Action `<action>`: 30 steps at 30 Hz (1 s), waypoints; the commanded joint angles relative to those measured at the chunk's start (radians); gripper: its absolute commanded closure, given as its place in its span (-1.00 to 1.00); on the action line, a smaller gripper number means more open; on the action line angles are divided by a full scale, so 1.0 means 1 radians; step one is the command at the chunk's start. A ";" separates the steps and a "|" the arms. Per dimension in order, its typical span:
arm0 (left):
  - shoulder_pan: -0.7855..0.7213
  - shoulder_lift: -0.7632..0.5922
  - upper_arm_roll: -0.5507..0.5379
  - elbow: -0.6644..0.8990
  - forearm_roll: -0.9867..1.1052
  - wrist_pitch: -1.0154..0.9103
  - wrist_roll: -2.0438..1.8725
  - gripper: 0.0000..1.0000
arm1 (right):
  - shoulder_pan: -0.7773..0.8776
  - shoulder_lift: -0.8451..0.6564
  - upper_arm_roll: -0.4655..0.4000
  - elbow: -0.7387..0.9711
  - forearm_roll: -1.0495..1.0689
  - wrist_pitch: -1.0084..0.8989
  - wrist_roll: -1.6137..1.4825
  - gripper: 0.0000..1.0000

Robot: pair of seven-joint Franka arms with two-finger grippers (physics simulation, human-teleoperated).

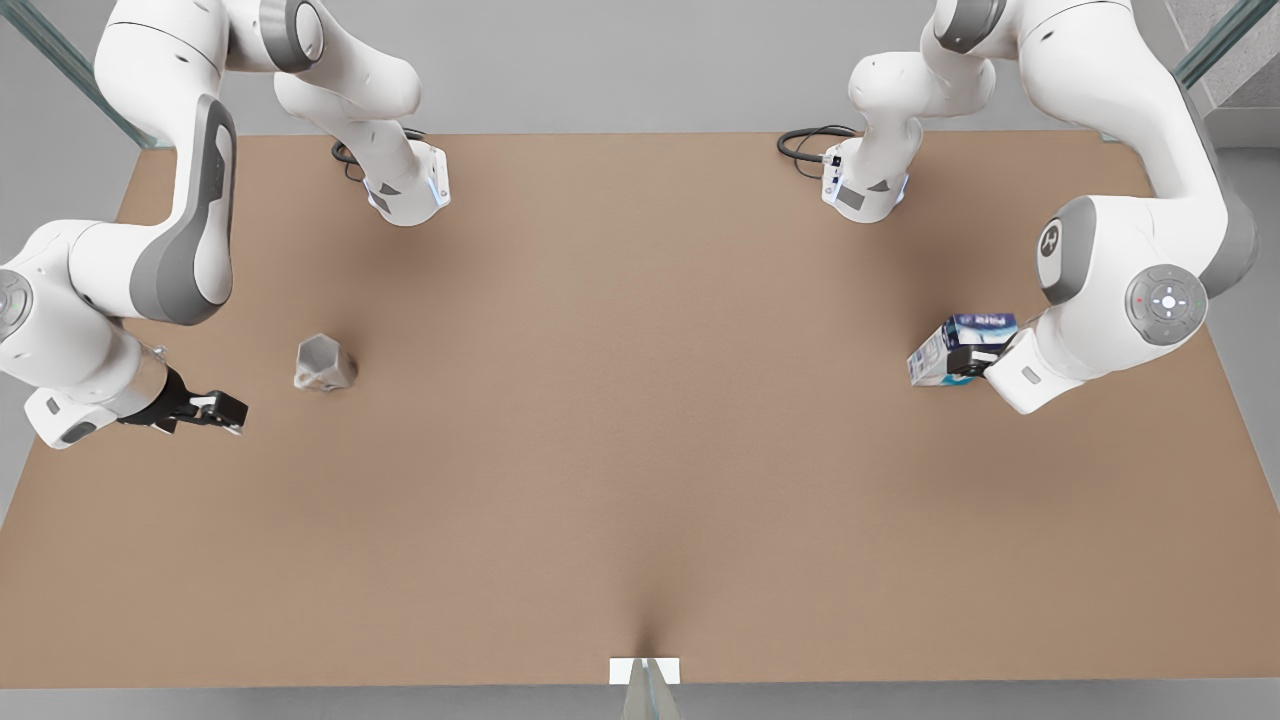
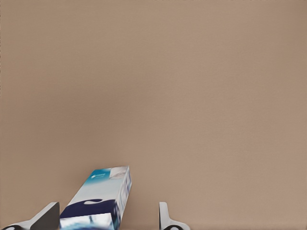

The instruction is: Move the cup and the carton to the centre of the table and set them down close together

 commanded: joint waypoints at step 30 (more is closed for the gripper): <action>-0.001 0.020 0.000 -0.002 0.000 0.000 0.000 -1.00 | -0.053 -0.308 0.140 -0.873 0.078 0.305 0.069 -1.00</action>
